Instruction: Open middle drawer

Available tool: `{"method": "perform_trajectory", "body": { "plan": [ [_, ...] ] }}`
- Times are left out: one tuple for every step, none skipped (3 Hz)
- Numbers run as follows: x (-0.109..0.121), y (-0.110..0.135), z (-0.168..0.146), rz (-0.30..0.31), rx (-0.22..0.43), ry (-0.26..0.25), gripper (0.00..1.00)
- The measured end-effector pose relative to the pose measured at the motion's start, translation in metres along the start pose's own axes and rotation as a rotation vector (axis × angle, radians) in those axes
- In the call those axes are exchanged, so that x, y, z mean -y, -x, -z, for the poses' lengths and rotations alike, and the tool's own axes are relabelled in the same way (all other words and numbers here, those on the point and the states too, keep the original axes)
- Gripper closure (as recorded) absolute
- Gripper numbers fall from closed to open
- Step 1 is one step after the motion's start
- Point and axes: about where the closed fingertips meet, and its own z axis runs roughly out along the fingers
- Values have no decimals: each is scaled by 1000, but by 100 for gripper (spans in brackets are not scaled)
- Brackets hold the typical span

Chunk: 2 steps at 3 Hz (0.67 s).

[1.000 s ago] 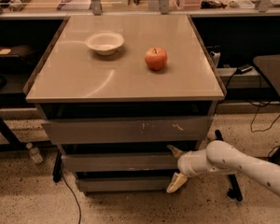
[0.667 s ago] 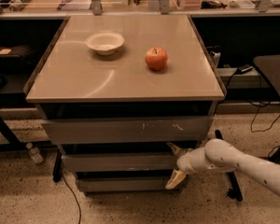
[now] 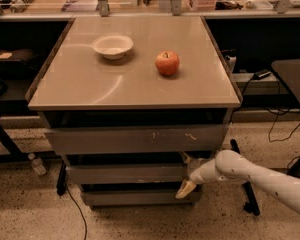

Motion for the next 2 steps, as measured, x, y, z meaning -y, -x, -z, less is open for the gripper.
{"method": "perform_trajectory", "body": {
  "plan": [
    [0, 0, 0, 0, 0, 0, 19],
    [0, 0, 0, 0, 0, 0, 41]
  ]
}}
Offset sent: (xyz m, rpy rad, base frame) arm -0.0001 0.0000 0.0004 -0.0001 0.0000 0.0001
